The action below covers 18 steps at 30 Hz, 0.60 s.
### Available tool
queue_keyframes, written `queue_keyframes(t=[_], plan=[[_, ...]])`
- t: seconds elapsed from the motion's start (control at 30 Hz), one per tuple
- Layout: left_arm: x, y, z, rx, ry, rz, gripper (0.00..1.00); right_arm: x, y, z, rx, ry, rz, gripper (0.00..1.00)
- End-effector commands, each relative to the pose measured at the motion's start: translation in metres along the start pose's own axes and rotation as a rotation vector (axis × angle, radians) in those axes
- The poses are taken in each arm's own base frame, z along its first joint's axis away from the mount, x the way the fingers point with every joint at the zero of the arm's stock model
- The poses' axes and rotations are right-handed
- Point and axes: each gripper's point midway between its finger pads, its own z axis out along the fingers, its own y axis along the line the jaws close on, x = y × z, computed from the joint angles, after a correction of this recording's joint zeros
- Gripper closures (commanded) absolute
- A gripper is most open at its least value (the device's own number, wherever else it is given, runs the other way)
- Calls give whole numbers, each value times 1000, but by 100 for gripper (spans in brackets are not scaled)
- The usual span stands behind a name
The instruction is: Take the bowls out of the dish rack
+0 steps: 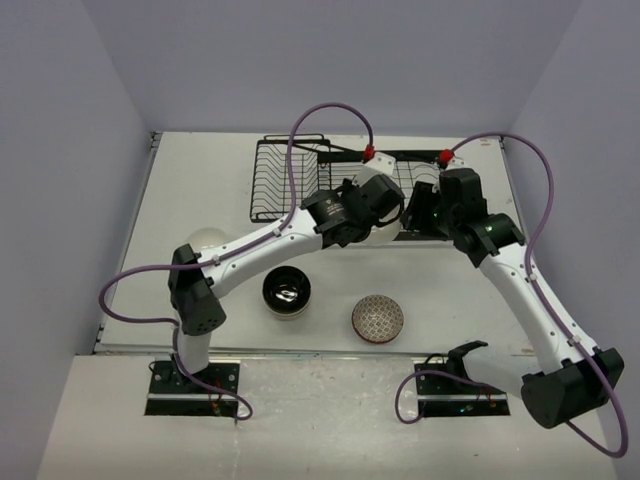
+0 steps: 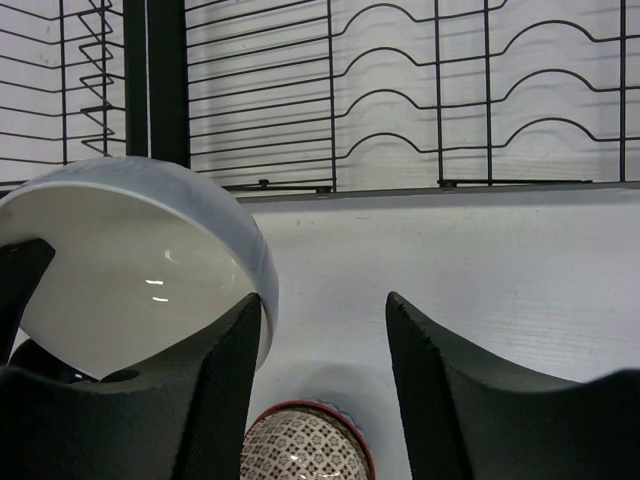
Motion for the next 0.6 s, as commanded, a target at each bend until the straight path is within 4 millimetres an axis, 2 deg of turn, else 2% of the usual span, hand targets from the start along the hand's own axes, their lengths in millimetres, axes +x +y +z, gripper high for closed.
queue_keyframes(t=[0.0,0.03,0.07,0.1,0.13,0.17,0.2,0.23,0.27,0.3,0.33,0.37,0.4,0.43,0.47,0.5,0.57], plan=[[-42,34,-20,-45,-124,-132,100,-8,-4,-9,0,-59,26,44],[-39,40,-19,-45,-106,-140,100,-10,-4,-17,-9,-82,30,42],[-42,62,-12,-72,-98,-178,100,-10,-6,-19,-7,-90,30,39],[-51,81,-20,-71,-116,-222,100,-12,-8,-22,-6,-102,32,37],[-48,103,-13,-80,-104,-261,100,-14,-10,-29,-7,-122,33,35],[-50,117,-15,-83,-115,-286,100,-13,-12,-30,-3,-125,32,30],[-62,137,-34,-69,-167,-338,100,-12,-15,-31,4,-130,32,27],[-54,159,-31,-94,-150,-357,100,-13,-15,-34,3,-140,32,23],[-49,173,-34,-110,-147,-373,100,-9,-18,-32,8,-132,34,22],[-49,194,-50,-130,-172,-406,100,-7,-18,-31,5,-127,33,21],[-26,217,-42,-191,-134,-425,100,-5,-17,-31,-1,-122,32,18],[-19,235,-56,-204,-153,-460,100,1,-18,-27,-2,-107,32,16],[-10,248,-54,-221,-154,-489,100,1,-17,-24,-13,-115,32,15],[4,276,-51,-254,-140,-540,100,6,-17,-19,-18,-101,29,12],[28,287,-51,-270,-119,-553,100,10,-16,-15,-27,-88,25,11],[37,310,-48,-291,-121,-598,100,10,-15,-11,-34,-88,24,10],[56,332,-51,-315,-107,-642,100,18,-17,-4,-33,-62,13,7]])
